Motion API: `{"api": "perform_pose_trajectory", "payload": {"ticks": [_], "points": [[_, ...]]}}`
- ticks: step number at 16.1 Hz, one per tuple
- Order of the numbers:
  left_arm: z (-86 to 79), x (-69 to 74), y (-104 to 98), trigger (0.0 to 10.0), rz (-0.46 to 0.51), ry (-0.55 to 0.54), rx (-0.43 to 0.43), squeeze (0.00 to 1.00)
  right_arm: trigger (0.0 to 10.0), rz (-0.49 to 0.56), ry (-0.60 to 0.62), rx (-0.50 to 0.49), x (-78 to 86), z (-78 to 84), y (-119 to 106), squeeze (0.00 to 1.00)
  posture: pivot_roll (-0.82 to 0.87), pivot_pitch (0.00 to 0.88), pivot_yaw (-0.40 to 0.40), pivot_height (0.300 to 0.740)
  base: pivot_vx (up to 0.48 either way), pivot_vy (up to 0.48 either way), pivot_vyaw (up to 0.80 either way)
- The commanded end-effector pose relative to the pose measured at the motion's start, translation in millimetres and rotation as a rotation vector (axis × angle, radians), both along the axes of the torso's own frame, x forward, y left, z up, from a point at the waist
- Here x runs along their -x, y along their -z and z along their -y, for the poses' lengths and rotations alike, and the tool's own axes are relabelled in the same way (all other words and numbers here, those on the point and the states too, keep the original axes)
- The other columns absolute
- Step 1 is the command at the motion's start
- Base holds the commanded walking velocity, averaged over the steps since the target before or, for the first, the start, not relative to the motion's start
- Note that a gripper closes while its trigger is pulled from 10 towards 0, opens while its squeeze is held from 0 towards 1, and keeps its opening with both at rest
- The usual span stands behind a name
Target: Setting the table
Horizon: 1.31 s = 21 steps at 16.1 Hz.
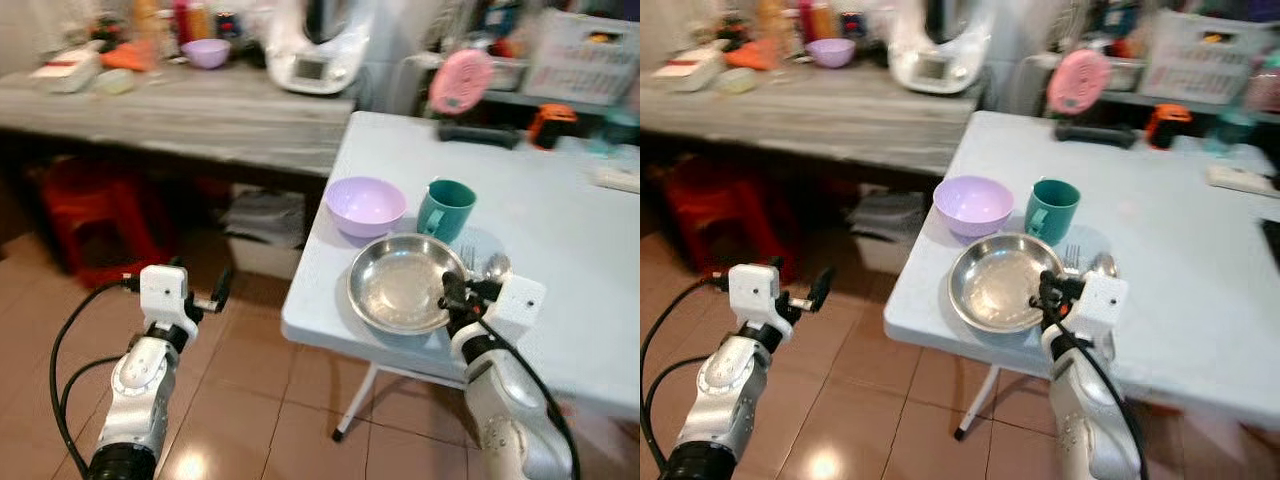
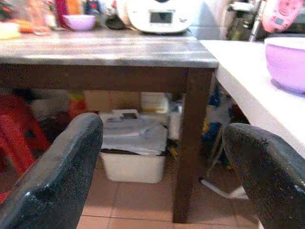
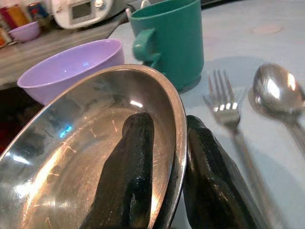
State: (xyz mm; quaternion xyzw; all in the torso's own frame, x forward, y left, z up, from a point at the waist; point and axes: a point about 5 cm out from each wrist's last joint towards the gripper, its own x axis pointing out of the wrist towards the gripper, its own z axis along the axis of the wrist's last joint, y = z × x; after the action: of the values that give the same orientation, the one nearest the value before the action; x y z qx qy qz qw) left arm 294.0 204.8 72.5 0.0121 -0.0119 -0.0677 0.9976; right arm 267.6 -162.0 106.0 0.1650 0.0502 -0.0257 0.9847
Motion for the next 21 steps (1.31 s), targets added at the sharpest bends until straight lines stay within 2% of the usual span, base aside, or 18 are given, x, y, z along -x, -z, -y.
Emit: {"api": "perform_pose_trajectory", "payload": {"ticks": [1,6,21], "points": [[1.9,-4.5,-6,10.0,0.024,0.009,-0.012,0.00,10.0,0.040,0.006,0.017,-0.6,0.8,-9,0.00,-0.02,0.000,-0.014,0.740,0.000,0.465,-0.80],[2.1,0.6,-1,10.0,0.026,0.003,-0.010,0.00,10.0,0.068,0.003,0.061,3.6,2.6,-11,0.00,-0.02,0.000,-0.018,0.740,0.000,0.478,0.00],[8.6,-1.5,1,10.0,0.035,0.014,-0.012,0.00,10.0,0.134,-0.003,0.089,4.9,3.2,-19,0.00,-0.02,0.000,-0.021,0.740,0.000,0.480,0.00]]}}
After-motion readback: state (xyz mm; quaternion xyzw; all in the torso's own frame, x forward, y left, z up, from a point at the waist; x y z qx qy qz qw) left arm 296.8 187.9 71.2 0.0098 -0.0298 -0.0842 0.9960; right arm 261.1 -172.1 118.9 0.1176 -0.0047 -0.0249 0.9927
